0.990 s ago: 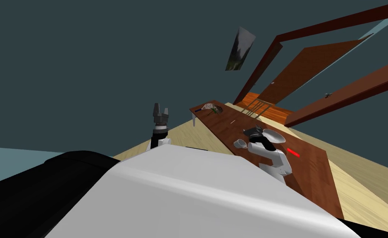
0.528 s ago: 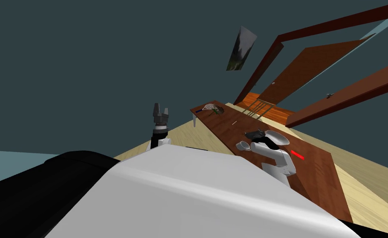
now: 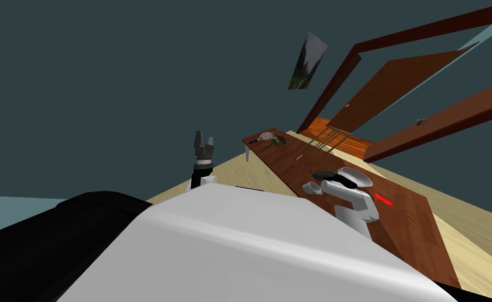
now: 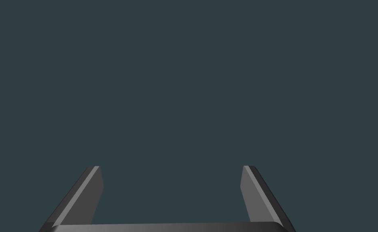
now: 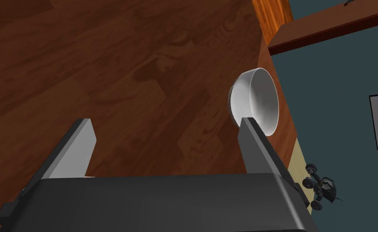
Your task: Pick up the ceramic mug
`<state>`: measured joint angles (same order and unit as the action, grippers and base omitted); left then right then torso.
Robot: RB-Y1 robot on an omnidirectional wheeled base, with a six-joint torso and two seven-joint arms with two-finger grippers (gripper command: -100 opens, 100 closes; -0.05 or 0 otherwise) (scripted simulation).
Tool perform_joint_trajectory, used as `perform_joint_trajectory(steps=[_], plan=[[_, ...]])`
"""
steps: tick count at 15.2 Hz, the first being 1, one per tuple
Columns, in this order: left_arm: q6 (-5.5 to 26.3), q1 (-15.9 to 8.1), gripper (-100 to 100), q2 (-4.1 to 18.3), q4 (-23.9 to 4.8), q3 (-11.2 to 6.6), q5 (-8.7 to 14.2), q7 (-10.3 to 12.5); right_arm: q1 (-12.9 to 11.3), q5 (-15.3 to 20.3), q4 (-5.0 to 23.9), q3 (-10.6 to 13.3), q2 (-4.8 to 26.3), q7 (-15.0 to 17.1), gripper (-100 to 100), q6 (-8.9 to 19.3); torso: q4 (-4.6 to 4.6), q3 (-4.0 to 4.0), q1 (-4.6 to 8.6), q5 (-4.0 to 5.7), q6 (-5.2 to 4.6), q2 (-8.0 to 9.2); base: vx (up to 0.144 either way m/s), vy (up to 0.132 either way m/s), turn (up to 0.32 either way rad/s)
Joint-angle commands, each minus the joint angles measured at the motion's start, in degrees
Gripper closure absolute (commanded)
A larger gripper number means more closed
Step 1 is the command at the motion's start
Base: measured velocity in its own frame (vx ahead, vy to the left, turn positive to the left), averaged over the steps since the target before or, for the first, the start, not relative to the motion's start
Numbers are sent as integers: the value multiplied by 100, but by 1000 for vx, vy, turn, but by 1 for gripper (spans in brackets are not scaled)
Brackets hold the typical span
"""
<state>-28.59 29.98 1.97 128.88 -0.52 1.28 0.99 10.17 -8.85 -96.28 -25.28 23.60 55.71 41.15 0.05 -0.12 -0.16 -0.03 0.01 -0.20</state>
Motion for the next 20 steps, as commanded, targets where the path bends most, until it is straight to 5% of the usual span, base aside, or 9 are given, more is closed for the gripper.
perform_joint_trajectory(steps=[1,11,12,15,16,20], plan=[[0,0,0,0,0,0,0,0,-1,-85,74,-108,43,248,-100,286,0,0,0,0,0,0,56,57,3],[0,0,0,0,0,0,0,0,-161,-245,483,-380,147,851,-100,1223,1,-1,1,-1,-1,-2,44,35,-3],[0,0,0,0,0,0,0,0,-237,-321,681,-512,195,1119,-100,1426,0,1,4,0,-1,3,38,29,-1],[0,0,0,0,0,0,0,0,-237,-321,681,-512,195,1142,-100,1612,0,0,5,0,-1,0,42,27,-3],[0,0,0,0,0,0,0,0,-311,-395,874,-640,240,1415,-100,1818,0,2,7,0,-2,4,38,28,0],[0,0,0,0,0,0,0,0,-381,-466,1060,-764,283,1695,-100,2284,1,-2,6,1,-2,-3,58,29,-5]])
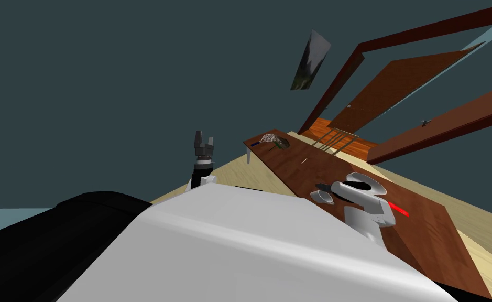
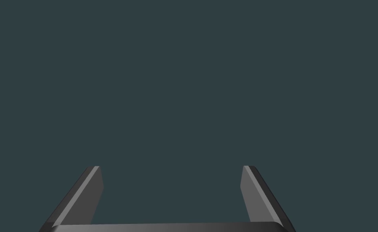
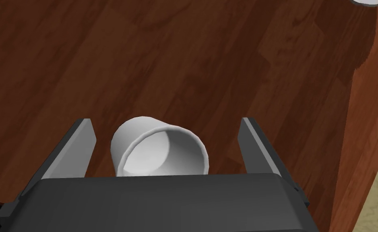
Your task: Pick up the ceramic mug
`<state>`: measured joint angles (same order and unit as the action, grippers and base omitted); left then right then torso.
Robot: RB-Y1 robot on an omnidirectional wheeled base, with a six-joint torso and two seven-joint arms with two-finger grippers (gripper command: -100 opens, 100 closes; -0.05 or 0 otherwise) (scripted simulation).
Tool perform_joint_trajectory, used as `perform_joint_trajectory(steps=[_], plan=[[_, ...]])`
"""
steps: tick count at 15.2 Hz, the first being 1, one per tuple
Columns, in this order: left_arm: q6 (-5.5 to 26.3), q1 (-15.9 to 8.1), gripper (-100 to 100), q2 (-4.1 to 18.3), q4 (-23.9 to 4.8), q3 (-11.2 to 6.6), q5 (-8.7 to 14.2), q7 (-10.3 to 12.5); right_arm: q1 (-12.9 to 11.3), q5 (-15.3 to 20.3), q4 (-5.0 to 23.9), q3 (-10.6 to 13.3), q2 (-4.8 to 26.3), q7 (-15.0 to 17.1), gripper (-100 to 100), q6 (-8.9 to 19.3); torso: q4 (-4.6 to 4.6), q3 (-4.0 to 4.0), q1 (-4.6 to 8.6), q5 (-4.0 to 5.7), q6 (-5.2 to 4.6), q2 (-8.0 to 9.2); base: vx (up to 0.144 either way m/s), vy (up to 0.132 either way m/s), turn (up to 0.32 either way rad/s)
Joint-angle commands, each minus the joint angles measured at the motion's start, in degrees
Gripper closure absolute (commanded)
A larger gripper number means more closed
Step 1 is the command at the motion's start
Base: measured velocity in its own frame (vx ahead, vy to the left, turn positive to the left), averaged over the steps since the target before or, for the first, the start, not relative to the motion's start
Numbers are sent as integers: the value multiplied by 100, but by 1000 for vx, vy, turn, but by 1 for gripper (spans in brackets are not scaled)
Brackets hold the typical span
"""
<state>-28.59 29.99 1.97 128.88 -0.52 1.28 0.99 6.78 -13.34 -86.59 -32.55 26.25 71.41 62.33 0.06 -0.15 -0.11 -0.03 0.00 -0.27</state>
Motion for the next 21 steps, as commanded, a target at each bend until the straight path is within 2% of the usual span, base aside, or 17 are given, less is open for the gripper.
perform_joint_trajectory(steps=[1,2,4,5,7,8,10,11,13,14,15,16,17,18,20,21], plan=[[0,0,0,0,0,0,0,0,-43,-17,90,-37,18,125,-100,232,0,0,0,0,0,0,55,31,-3],[0,0,0,0,0,0,0,0,-110,-85,269,-156,58,357,-100,392,0,0,-1,0,0,1,59,29,-3],[0,0,0,0,0,0,0,0,-110,-85,269,-156,58,385,-100,578,0,-1,2,0,0,-1,57,21,-3],[0,0,0,0,0,0,0,0,-173,-149,440,-270,97,615,-100,709,0,1,3,0,0,3,58,24,-3],[0,0,0,0,0,0,0,0,-173,-149,440,-270,97,633,-100,906,0,0,3,0,0,0,53,19,-4],[0,0,0,0,0,0,0,0,-232,-209,602,-378,133,858,-100,1042,0,2,5,1,0,4,60,8,-5],[0,0,0,0,0,0,0,0,-232,-209,602,-378,133,866,-100,1214,0,0,8,2,0,1,52,8,-4],[0,0,0,0,0,0,0,0,-286,-264,754,-479,166,1084,-100,1397,0,2,8,2,0,4,53,3,-4],[0,0,0,0,0,0,0,0,-286,-264,754,-479,166,1084,-100,1502,0,1,12,2,0,3,50,-4,-4],[0,0,0,0,0,0,0,0,-335,-315,897,-573,198,1285,-100,1720,-1,3,13,3,0,6,47,-5,-3],[0,0,0,0,0,0,0,0,-335,-315,897,-573,198,1285,-100,1766,-1,3,14,3,-1,5,52,-4,-6],[0,0,0,0,0,0,0,0,-379,-360,1027,-660,227,1468,-100,1916,-1,2,14,3,0,5,66,-12,-8],[0,0,0,0,0,0,0,0,-379,-360,1027,-660,227,1468,-100,2007,0,1,16,3,-1,1,66,-19,-7],[0,0,0,1,0,0,0,0,-417,-401,1145,-738,253,1633,-100,2148,0,0,19,4,0,0,66,-41,-10],[0,0,0,1,0,-1,0,0,-417,-401,1145,-738,253,1633,-100,2221,1,-2,30,6,-1,-2,62,-39,0],[0,0,0,1,0,-1,0,0,-450,-436,1249,-807,277,1776,-100,2408,0,0,27,6,0,1,49,-24,-3]])
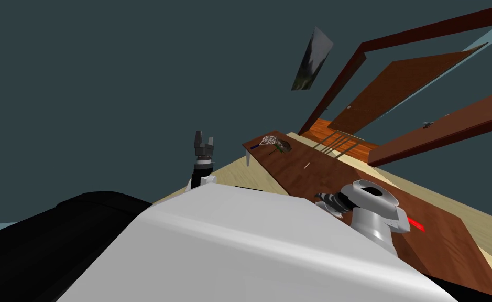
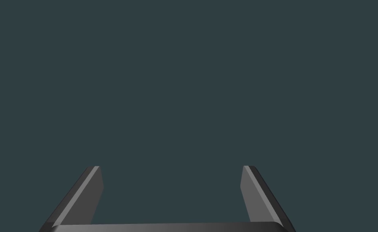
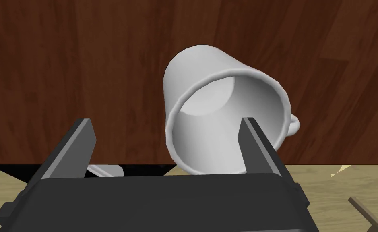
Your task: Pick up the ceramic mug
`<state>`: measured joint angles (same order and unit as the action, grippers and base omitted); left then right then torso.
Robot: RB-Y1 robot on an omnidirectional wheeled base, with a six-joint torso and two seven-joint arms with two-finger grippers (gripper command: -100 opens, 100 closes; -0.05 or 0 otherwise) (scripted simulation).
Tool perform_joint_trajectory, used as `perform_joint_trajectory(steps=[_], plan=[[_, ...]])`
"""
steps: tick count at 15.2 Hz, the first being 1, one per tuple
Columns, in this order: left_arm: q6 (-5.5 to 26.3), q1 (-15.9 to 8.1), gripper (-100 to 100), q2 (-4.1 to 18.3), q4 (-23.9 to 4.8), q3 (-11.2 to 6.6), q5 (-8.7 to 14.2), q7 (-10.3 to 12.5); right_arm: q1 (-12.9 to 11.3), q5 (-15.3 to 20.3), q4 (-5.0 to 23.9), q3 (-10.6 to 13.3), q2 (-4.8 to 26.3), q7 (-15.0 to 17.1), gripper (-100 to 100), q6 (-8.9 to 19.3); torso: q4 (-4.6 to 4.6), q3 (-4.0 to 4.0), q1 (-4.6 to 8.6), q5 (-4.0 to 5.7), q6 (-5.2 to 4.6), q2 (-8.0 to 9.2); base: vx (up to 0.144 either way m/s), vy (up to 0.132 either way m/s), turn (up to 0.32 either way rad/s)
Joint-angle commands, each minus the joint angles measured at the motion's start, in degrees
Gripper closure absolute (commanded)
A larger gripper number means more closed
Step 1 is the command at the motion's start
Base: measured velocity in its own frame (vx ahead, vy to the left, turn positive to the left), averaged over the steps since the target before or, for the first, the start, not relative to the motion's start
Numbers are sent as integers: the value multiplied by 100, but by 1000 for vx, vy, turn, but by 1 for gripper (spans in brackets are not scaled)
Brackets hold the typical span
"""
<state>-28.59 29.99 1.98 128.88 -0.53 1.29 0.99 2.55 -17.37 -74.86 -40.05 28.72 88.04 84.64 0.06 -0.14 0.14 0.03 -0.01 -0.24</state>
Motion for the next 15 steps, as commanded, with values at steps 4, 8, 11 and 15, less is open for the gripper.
perform_joint_trajectory(steps=[4,8,11,15], plan=[[0,0,0,0,0,0,0,0,-76,-84,237,-163,67,335,-100,464,0,0,4,0,0,-1,54,-37,-9],[0,0,0,0,0,0,0,0,-73,-71,369,-189,4,365,-100,411,-1,3,4,1,0,5,40,-35,-12],[0,0,0,0,0,0,0,0,-60,-36,500,-172,-75,288,-100,193,-2,7,-8,-1,-2,12,28,-6,-63],[0,-1,0,0,0,0,0,0,-46,-46,455,-181,-69,294,100,235,-4,10,-13,-3,0,19,12,0,-13]])
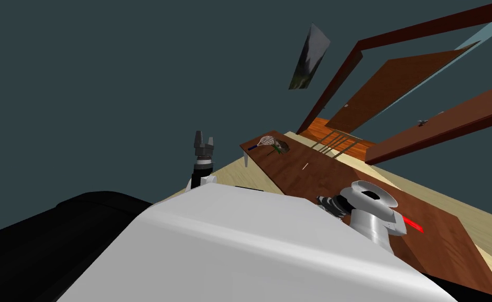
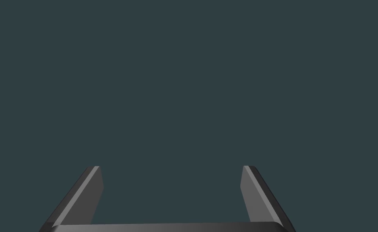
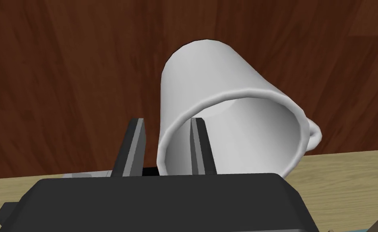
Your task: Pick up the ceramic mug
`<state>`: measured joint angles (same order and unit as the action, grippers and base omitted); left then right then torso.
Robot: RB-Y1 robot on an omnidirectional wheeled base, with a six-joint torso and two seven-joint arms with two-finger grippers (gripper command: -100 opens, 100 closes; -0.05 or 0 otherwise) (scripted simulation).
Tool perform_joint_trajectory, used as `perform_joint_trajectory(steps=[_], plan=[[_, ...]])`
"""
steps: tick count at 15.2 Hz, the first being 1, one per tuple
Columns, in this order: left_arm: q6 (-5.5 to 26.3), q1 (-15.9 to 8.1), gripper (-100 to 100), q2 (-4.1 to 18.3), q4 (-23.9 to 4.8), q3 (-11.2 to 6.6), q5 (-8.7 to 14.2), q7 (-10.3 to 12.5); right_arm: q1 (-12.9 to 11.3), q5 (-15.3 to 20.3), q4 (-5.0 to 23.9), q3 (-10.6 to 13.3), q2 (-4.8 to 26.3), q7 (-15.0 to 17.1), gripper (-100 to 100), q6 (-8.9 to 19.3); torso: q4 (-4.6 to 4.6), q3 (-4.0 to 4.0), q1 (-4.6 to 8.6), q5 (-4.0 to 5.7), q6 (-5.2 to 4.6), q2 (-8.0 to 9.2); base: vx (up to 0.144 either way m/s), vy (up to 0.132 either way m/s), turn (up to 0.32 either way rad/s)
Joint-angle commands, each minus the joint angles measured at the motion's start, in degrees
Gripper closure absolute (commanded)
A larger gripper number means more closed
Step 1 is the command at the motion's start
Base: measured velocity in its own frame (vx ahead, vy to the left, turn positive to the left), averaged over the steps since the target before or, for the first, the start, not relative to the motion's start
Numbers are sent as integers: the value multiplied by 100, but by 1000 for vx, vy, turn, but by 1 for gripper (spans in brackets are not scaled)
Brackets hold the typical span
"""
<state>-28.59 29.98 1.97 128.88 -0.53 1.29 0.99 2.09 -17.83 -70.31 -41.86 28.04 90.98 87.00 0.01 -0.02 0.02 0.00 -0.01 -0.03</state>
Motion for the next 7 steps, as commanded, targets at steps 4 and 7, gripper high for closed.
perform_joint_trajectory(steps=[4,7], plan=[[0,0,0,0,0,0,0,0,-26,-25,-85,-8,73,72,100,176,1,0,0,2,-1,2,-5,2,16],[0,-1,0,0,0,0,0,0,-13,-34,-164,-14,74,86,100,227,-2,6,-7,-5,2,12,-32,7,63]])
